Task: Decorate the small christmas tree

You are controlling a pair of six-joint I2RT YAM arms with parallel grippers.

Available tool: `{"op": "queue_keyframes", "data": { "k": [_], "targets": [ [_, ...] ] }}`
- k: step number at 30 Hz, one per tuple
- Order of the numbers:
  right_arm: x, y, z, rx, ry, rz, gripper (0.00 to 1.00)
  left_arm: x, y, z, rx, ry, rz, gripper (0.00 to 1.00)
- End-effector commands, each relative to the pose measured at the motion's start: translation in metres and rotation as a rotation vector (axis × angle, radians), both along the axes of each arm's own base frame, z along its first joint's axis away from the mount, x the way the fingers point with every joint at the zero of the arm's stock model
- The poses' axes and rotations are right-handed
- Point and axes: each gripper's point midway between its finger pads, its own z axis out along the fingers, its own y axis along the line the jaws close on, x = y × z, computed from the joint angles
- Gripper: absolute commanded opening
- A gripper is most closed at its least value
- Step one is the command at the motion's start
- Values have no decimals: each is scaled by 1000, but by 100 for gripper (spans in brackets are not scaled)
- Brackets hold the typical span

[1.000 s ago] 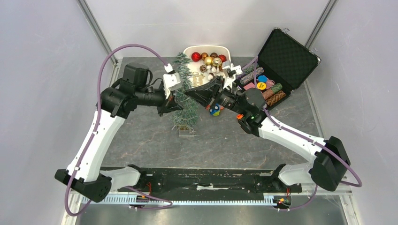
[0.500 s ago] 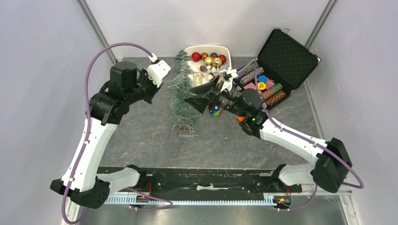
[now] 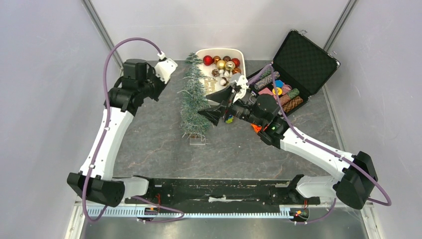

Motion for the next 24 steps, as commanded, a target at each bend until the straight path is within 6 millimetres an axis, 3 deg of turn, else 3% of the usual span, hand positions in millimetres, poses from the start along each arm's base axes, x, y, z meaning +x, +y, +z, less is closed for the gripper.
{"op": "queue_keyframes", "data": {
  "k": [1,10,22,24],
  "targets": [
    [6,-7,11,-41,-100,-47,76,6,-29,-9,-49,-9,-161,2],
    [8,-10,-5,-110,-128,-59,77,21,-39,-51,-65,66,-185,2],
    [8,-10,-17,-152,-141,-54,79,21,-61,-76,-155,149,-256,2],
    [10,-11,-21,-167,-138,-62,80,18,-62,-77,-162,159,-266,10]
  ]
}}
